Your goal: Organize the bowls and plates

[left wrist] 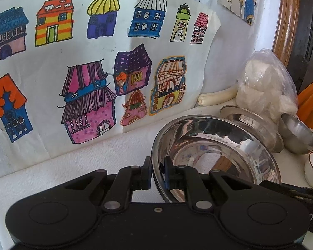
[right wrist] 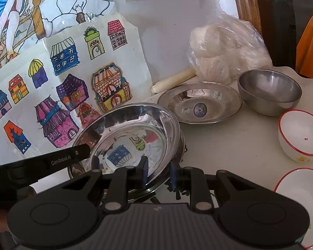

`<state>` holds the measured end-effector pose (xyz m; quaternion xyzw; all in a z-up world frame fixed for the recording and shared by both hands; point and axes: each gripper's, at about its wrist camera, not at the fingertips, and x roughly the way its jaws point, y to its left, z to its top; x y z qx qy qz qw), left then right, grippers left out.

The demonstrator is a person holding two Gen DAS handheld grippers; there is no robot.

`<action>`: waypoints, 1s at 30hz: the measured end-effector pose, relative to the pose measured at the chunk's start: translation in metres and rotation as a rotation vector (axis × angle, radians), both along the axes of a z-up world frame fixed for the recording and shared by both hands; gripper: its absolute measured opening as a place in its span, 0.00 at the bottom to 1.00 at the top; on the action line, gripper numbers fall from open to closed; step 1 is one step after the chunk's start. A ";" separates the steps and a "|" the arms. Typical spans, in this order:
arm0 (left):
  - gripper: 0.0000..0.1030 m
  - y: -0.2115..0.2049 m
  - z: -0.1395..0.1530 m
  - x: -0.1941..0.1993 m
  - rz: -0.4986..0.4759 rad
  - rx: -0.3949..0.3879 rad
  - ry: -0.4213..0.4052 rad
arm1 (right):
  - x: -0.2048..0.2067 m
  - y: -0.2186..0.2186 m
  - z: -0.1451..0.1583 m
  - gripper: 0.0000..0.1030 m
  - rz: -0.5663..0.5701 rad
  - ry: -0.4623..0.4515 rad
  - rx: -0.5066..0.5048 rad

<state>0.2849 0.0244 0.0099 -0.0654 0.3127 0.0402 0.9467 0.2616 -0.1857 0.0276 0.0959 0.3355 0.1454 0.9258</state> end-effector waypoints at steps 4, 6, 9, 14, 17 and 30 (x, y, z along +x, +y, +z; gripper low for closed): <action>0.13 0.002 -0.004 0.004 0.000 -0.004 0.026 | -0.001 0.003 0.000 0.28 0.012 -0.005 -0.014; 0.13 0.001 -0.006 0.004 -0.002 -0.004 0.029 | -0.001 0.004 0.001 0.32 0.017 -0.008 -0.022; 0.13 0.000 -0.005 0.003 -0.007 0.002 0.026 | -0.003 0.005 0.001 0.35 0.023 -0.015 -0.037; 0.17 0.002 -0.003 0.001 0.000 0.003 0.024 | -0.004 0.002 -0.001 0.41 0.032 -0.013 -0.027; 0.28 0.004 0.000 -0.001 0.006 -0.002 0.023 | -0.006 -0.001 -0.002 0.51 0.029 -0.017 -0.016; 0.99 -0.010 0.042 0.013 -0.088 0.060 -0.097 | -0.002 -0.051 0.015 0.93 -0.039 -0.056 0.045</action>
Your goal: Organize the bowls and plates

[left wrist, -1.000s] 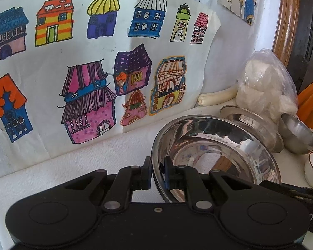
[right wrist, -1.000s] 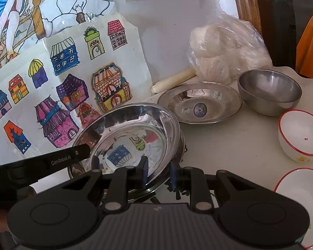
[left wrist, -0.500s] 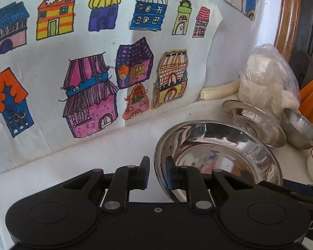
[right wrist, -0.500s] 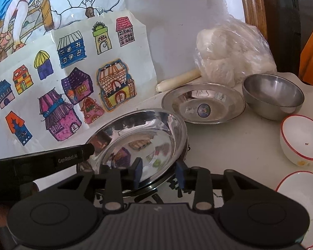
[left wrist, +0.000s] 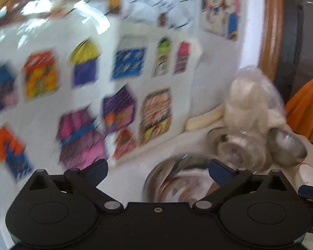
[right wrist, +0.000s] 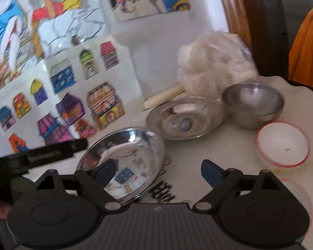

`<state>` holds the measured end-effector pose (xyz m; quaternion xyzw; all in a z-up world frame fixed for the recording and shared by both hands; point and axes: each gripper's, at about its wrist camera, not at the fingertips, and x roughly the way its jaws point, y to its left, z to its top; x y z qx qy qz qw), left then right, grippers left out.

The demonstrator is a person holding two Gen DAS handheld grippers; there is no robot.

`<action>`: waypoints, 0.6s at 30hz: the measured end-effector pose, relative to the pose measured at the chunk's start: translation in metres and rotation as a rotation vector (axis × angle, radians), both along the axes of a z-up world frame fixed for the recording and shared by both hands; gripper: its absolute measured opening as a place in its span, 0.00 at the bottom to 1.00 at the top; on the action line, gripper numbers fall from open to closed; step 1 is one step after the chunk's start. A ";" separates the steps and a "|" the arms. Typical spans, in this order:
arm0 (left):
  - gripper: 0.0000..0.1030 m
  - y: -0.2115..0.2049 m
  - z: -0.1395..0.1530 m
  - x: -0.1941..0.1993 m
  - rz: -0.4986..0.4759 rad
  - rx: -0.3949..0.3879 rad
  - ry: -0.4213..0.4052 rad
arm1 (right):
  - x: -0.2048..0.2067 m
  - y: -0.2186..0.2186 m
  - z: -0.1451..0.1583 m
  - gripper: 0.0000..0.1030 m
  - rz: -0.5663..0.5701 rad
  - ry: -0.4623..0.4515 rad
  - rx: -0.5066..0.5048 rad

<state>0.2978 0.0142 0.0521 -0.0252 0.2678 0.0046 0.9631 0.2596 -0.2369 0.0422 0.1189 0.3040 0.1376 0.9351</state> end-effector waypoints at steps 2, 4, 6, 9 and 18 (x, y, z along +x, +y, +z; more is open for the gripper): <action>0.99 -0.008 0.008 0.014 -0.033 0.017 0.004 | 0.008 -0.011 0.004 0.94 -0.014 0.011 0.012; 0.99 -0.015 0.014 0.032 -0.066 0.027 0.016 | 0.016 -0.021 0.007 0.94 -0.021 0.028 0.038; 0.99 -0.023 0.016 0.050 -0.083 0.028 0.038 | 0.026 -0.031 0.009 0.94 -0.030 0.045 0.056; 0.99 -0.032 0.012 0.075 -0.107 0.019 0.093 | 0.041 -0.041 0.009 0.95 -0.032 0.067 0.072; 0.99 -0.040 -0.011 0.129 -0.132 -0.102 0.252 | 0.083 -0.049 -0.004 0.85 -0.006 0.175 0.111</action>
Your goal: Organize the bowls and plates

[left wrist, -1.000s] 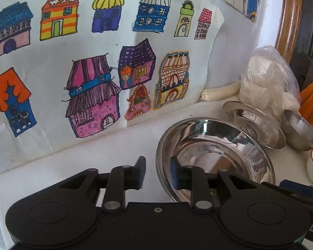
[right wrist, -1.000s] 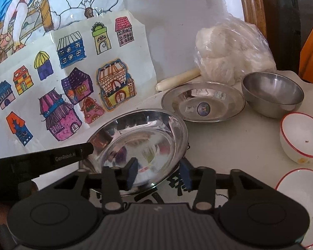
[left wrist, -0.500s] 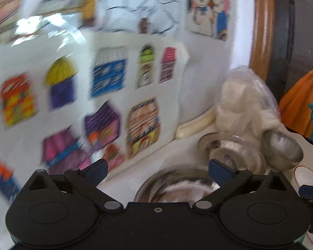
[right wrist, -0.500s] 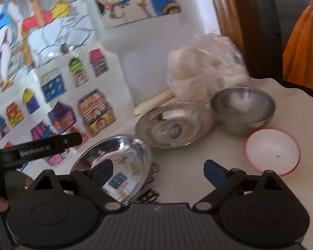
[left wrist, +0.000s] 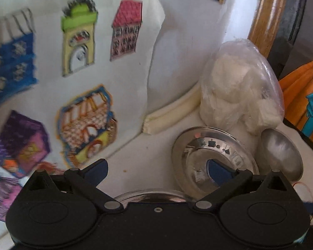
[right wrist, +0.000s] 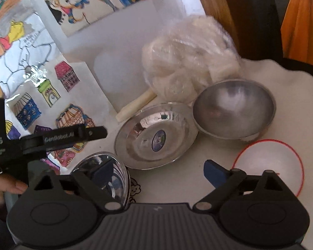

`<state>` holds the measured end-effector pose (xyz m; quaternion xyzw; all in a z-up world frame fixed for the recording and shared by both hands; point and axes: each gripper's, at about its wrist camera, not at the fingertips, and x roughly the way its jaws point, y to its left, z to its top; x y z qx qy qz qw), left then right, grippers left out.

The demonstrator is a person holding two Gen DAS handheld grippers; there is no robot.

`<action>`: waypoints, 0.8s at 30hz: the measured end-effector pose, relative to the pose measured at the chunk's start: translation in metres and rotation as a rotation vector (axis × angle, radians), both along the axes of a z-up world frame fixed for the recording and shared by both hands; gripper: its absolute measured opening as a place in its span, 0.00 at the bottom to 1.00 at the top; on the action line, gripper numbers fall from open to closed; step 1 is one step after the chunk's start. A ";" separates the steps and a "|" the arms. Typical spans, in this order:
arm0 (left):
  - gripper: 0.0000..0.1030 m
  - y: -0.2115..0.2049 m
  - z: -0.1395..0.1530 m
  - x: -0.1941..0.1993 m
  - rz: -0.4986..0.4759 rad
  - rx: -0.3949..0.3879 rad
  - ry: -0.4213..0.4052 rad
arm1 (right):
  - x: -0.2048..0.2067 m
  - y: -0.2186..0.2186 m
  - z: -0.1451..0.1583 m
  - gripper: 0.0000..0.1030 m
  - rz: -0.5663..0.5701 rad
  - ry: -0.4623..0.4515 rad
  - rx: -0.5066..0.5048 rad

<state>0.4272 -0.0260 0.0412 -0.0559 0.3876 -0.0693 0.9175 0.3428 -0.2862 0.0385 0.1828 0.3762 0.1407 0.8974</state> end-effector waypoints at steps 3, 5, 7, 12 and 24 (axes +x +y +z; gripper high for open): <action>0.99 0.000 -0.005 0.012 0.014 -0.051 0.035 | 0.008 0.002 -0.007 0.83 -0.005 0.026 0.015; 0.99 -0.001 -0.008 0.017 0.012 -0.069 0.052 | 0.012 0.004 -0.012 0.82 -0.004 0.036 0.019; 0.99 -0.003 -0.012 0.022 0.012 -0.073 0.063 | 0.015 0.005 -0.015 0.82 -0.010 0.048 0.015; 0.91 -0.009 -0.021 0.031 0.003 -0.104 0.089 | 0.024 0.006 -0.020 0.78 -0.029 0.070 0.011; 0.24 -0.017 -0.041 0.047 -0.004 -0.164 0.181 | 0.039 0.011 -0.022 0.46 -0.043 0.088 -0.026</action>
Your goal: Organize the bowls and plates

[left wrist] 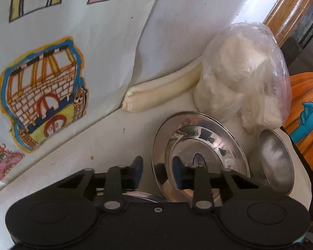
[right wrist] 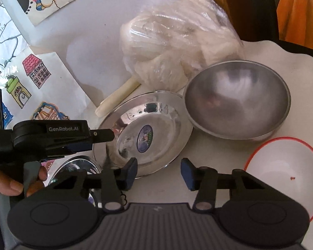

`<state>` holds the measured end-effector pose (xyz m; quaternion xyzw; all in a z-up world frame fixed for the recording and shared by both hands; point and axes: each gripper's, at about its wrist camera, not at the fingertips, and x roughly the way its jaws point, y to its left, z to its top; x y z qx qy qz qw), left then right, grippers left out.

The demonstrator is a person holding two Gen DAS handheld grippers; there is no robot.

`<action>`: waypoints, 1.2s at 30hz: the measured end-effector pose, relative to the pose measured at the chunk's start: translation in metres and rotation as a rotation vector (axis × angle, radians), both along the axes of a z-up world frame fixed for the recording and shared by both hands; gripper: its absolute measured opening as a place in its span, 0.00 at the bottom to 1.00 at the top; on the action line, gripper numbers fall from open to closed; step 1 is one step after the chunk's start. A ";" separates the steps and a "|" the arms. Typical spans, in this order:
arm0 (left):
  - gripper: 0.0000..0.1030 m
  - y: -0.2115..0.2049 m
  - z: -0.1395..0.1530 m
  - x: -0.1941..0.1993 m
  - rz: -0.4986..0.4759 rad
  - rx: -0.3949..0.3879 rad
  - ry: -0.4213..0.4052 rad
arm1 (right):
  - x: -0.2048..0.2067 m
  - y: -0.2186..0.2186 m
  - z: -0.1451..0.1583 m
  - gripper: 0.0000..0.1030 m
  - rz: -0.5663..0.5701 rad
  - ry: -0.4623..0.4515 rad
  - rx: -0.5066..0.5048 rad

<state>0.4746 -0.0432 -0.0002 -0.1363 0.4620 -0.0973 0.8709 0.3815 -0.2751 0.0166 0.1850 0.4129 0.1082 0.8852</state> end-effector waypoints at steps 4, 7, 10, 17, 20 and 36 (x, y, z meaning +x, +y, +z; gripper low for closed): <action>0.16 -0.001 0.001 0.001 -0.002 -0.005 0.001 | 0.002 0.001 -0.003 0.37 0.000 -0.004 0.014; 0.15 0.004 0.004 -0.003 0.005 -0.004 -0.003 | 0.002 0.003 -0.003 0.35 -0.008 -0.008 0.003; 0.14 0.006 0.009 -0.009 0.003 0.002 -0.033 | 0.000 0.001 -0.004 0.34 -0.015 -0.025 0.024; 0.14 0.008 0.024 -0.016 0.000 0.017 -0.084 | 0.003 -0.004 -0.002 0.34 -0.042 -0.058 0.063; 0.13 0.009 0.027 -0.019 0.004 0.003 -0.088 | 0.001 -0.007 -0.001 0.34 -0.046 -0.070 0.075; 0.10 0.050 0.053 -0.066 0.019 -0.107 -0.149 | -0.024 -0.006 0.013 0.34 0.001 -0.117 0.132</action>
